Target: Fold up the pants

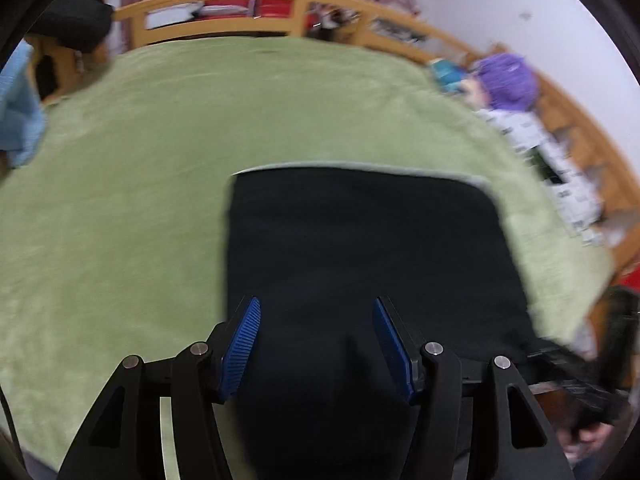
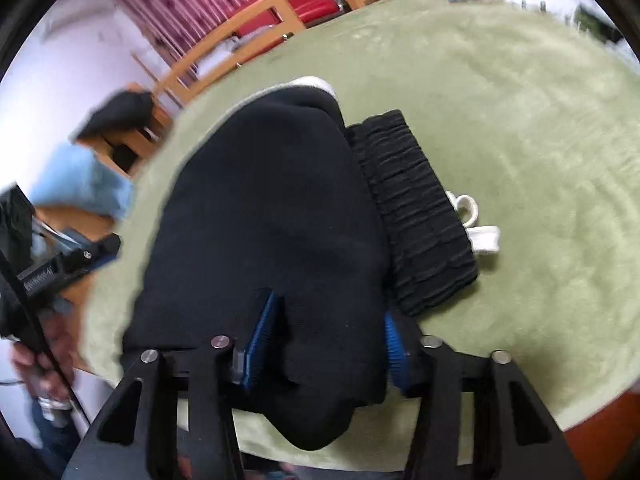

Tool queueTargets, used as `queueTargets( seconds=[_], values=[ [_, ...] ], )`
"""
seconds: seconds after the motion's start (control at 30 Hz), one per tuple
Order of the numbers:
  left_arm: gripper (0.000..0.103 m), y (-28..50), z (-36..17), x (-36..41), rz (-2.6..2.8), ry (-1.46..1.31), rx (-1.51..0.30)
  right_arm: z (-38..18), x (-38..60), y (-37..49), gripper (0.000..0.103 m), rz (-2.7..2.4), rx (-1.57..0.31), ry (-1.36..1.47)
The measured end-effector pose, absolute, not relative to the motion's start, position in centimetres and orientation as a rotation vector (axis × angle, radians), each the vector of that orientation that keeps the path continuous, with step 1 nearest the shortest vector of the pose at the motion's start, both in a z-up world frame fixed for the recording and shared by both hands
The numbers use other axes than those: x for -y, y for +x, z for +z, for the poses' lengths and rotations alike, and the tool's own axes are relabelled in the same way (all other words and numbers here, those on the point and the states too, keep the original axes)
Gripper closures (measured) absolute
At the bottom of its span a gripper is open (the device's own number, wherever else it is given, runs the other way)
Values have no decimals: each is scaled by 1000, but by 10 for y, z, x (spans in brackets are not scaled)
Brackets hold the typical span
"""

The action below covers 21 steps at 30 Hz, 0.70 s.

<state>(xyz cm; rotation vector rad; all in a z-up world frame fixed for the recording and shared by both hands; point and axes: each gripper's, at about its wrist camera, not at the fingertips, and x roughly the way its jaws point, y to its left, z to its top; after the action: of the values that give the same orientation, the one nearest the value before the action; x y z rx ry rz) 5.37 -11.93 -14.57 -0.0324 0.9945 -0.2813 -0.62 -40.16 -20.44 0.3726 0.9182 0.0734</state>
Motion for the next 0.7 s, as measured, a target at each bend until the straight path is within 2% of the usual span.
queueTargets(
  seconds=[0.03, 0.17, 0.27, 0.4, 0.47, 0.53, 0.63, 0.7],
  values=[
    [47, 53, -150, 118, -263, -7, -1005, -197, 396, -10, 81, 99, -898, 334],
    [47, 51, -158, 113, -228, 27, -1023, -163, 403, -25, 83, 161, -764, 332],
    [47, 52, -156, 118, -246, 1, -1025, -153, 420, -25, 83, 121, -734, 343],
    [47, 53, -156, 129, -230, 25, -1002, -182, 434, -20, 81, 56, -812, 336],
    [47, 53, -158, 128, -227, 28, -1010, -206, 429, -17, 69, 39, -905, 343],
    [47, 56, -163, 122, -245, 1, -1045, -207, 420, -21, 64, 56, -921, 280],
    [47, 59, -169, 112, -300, -59, -1083, -180, 412, -27, 62, 58, -875, 148],
    [47, 61, -171, 106, -319, -80, -1079, -158, 417, -23, 51, 74, -804, 155]
  ],
)
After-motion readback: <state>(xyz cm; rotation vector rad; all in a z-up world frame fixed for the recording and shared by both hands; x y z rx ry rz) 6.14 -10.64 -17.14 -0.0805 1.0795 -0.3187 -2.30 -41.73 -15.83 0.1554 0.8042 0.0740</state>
